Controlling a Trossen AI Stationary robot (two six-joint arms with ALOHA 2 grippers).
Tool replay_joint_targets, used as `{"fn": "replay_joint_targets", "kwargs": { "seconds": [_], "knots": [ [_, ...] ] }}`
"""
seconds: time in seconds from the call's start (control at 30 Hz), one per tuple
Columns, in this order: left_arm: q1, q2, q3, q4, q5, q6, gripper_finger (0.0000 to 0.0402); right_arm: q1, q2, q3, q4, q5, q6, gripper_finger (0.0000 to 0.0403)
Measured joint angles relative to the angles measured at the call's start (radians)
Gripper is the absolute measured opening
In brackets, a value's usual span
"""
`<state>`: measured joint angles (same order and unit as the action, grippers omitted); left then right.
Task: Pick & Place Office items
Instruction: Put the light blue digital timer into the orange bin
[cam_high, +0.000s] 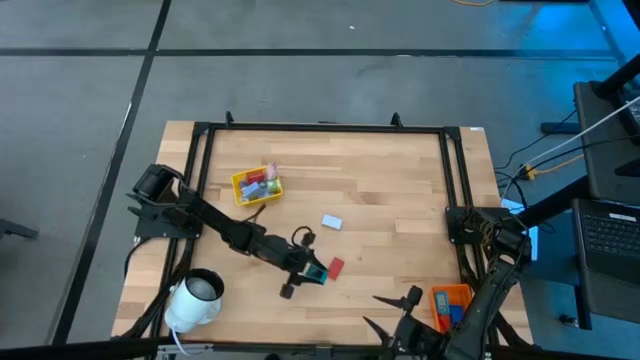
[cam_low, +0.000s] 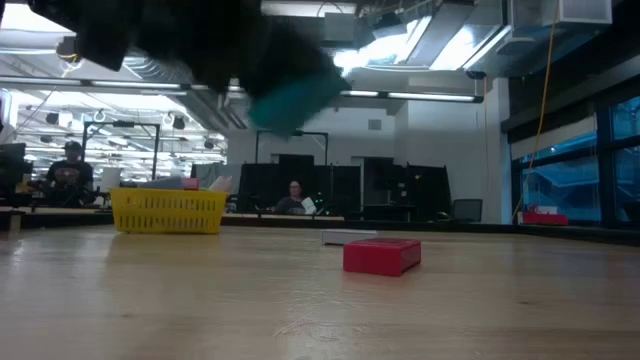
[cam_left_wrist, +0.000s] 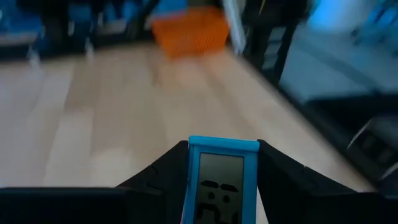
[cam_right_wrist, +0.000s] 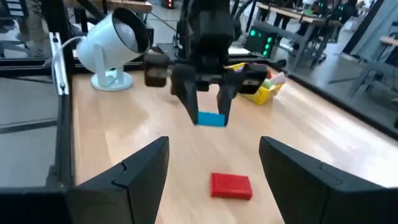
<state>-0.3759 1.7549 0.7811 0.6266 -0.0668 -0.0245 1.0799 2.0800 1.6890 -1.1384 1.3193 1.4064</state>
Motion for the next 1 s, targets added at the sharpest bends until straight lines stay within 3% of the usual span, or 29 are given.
{"fn": "replay_joint_targets", "kwargs": {
  "seconds": [0.13,0.27,0.53,0.67,0.9,1.0],
  "knots": [
    [0.0,0.0,0.001,0.151,0.035,0.004,0.0152,0.003,0.0,0.0,-0.005,0.013,-0.025,0.0256],
    [-0.004,0.0,0.033,0.271,0.072,0.009,0.0152,-0.004,0.0,0.0,-0.014,-0.056,-0.034,0.0256],
    [-0.026,-0.002,0.136,0.352,0.212,0.031,0.0154,-0.075,0.0,0.0,-0.012,-0.162,-0.263,0.0256],
    [-0.03,-0.002,0.137,0.414,0.223,0.044,0.0154,-0.128,0.0,0.0,-0.009,-0.244,-0.292,0.0256],
    [-0.06,0.048,0.137,0.595,0.258,0.063,0.0155,-0.167,-0.002,0.0,-0.005,-0.182,-0.317,0.0256],
    [-0.069,0.071,0.137,0.643,0.255,0.073,0.0154,-0.168,-0.002,0.005,0.004,-0.102,-0.353,0.0256]
  ]
}}
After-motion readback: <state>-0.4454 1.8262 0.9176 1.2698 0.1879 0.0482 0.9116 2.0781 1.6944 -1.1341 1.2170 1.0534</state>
